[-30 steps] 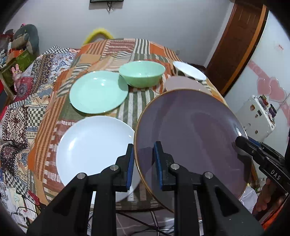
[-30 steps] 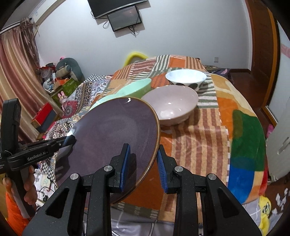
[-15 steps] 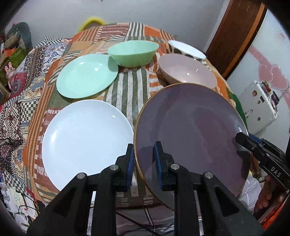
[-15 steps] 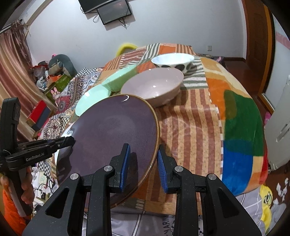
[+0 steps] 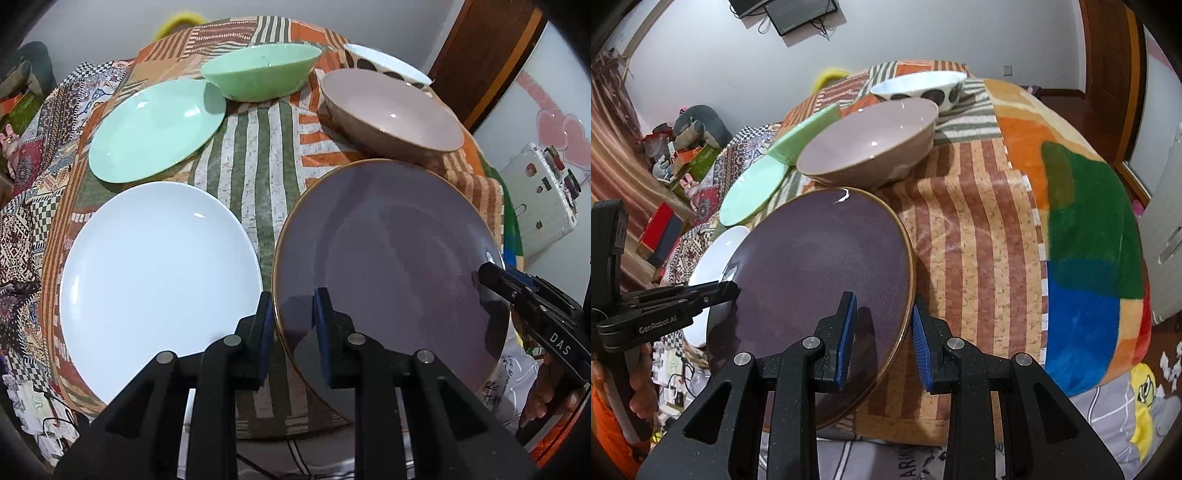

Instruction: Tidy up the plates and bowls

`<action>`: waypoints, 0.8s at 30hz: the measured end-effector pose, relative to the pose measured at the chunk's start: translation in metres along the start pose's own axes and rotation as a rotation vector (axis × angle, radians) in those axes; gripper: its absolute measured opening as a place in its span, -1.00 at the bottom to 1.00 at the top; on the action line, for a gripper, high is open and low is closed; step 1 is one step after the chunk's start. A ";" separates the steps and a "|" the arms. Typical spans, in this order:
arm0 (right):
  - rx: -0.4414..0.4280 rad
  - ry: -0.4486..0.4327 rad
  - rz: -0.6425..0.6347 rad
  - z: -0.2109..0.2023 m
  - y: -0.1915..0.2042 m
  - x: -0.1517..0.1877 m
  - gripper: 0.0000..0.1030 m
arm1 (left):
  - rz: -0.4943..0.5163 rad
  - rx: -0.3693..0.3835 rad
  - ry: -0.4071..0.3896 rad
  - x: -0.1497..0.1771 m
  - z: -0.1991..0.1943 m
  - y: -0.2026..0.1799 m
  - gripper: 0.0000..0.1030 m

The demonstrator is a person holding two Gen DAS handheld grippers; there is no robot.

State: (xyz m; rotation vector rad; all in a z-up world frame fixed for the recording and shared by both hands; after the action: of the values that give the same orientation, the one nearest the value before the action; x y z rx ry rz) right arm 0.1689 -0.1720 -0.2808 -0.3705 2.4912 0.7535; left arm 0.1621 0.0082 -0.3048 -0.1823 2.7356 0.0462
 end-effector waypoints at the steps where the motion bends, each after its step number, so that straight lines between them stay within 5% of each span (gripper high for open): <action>1: 0.002 0.005 0.003 0.002 -0.002 0.000 -0.48 | 0.001 -0.001 0.005 0.000 0.002 0.000 -0.58; 15: 0.004 0.049 0.034 0.016 -0.010 0.003 -0.46 | 0.014 -0.005 0.032 0.000 0.020 -0.002 -0.59; 24: 0.051 -0.018 0.015 -0.010 -0.015 -0.011 -0.42 | 0.054 -0.046 -0.134 -0.015 -0.029 0.002 -0.58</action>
State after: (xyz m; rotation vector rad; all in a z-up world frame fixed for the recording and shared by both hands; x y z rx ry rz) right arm 0.1801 -0.1891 -0.2743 -0.3261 2.4934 0.6944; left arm 0.1646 0.0099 -0.2721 -0.1135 2.6068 0.1316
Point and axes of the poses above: each gripper's, at about its wrist camera, not at the fingertips, and z roughly the way its jaws point, y to its left, x to its underside, the point moved 10 cm from there along z, roughly the way its jaws point, and after that the axes turned 9 degrees about -x, right-handed, at the moved point
